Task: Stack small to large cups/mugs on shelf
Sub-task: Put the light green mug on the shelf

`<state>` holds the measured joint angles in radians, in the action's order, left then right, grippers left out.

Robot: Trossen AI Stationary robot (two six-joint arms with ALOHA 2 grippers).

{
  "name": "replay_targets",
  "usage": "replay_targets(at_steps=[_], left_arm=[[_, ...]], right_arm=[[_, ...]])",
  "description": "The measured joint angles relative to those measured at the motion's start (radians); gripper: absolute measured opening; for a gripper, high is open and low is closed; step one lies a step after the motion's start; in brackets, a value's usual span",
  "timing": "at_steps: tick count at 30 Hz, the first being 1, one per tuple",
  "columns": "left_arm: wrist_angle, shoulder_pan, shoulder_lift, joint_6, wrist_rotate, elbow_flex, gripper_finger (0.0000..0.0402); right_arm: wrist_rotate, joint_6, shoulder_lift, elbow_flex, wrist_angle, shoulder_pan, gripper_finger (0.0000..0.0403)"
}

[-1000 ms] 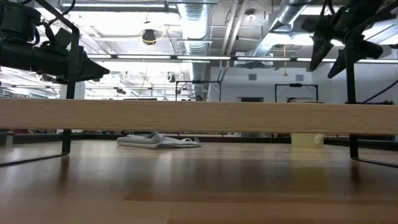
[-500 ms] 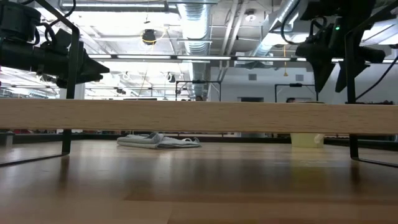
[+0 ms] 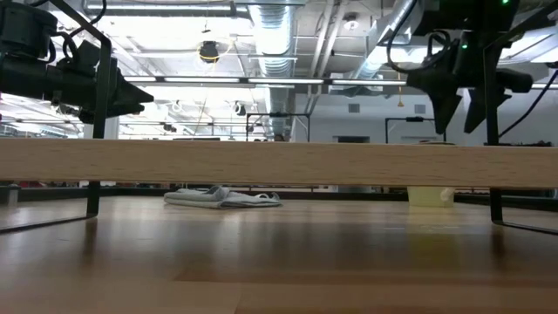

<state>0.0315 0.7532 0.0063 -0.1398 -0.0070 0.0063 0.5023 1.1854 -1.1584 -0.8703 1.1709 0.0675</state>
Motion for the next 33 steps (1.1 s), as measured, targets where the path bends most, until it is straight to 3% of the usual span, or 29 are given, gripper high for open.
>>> replay_targets(at_steps=[21, 33], left_arm=[[0.000, 0.000, 0.000, 0.000, 0.000, 0.000, 0.0243], [0.000, 0.000, 0.000, 0.000, 0.000, 0.000, 0.0243]], right_arm=[[-0.007, -0.040, 0.007, 0.000, -0.001, 0.053, 0.0297], [-0.007, 0.045, 0.007, 0.061, -0.019, 0.053, 0.0297]])
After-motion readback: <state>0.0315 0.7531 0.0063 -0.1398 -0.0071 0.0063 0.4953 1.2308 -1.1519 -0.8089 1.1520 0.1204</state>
